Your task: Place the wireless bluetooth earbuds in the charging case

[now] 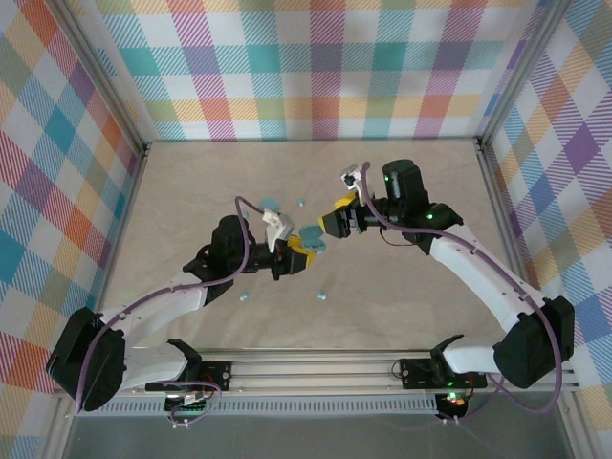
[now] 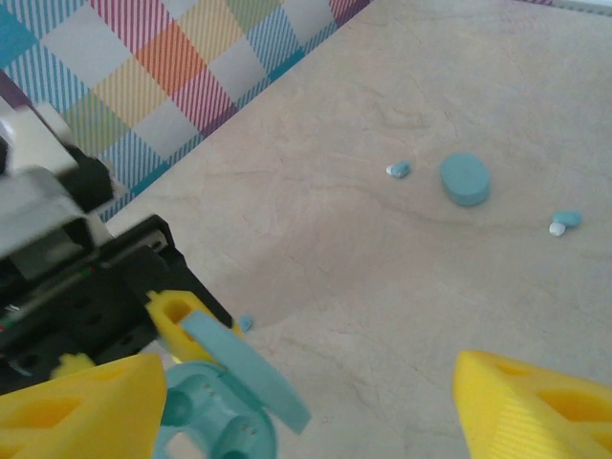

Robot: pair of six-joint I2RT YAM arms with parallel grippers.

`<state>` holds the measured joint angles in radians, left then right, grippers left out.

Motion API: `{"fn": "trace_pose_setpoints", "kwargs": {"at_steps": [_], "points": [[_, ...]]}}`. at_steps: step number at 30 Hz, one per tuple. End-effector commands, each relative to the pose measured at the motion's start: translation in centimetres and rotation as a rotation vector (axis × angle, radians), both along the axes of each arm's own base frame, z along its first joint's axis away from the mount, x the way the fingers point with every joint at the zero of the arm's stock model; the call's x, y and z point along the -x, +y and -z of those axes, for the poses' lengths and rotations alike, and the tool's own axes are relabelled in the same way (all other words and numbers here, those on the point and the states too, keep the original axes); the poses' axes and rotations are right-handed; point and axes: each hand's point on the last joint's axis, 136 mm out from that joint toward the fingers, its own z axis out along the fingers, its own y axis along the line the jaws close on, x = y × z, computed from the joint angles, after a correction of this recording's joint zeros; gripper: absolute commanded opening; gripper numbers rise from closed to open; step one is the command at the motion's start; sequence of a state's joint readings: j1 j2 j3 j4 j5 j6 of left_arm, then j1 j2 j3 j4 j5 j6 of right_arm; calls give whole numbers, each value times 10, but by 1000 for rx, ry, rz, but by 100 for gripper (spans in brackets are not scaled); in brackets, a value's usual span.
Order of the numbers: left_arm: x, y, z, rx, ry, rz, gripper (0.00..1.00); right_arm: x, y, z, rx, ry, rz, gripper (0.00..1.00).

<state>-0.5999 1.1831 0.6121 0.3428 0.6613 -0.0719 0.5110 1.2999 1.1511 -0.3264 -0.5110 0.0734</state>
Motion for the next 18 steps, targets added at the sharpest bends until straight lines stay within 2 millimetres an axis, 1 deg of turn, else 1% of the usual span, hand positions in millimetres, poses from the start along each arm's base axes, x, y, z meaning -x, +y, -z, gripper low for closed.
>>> {"fn": "trace_pose_setpoints", "kwargs": {"at_steps": [1,3,5,8,11,15,18], "points": [[-10,11,7,0,12,-84,15,9,-8,-8,-26,54,50,79],[-12,17,18,-30,32,-118,14,10,-17,-4,-12,111,111,79],[-13,22,24,-46,40,-136,14,15,-22,1,6,166,131,77],[-12,29,30,-68,41,-160,14,22,-30,19,48,243,161,72],[-10,36,33,-104,40,-183,14,28,-39,44,87,302,212,62],[-4,47,29,-120,18,-215,15,25,-72,91,219,361,411,57],[1,54,30,-128,5,-233,15,31,-86,117,318,390,500,52]]}}
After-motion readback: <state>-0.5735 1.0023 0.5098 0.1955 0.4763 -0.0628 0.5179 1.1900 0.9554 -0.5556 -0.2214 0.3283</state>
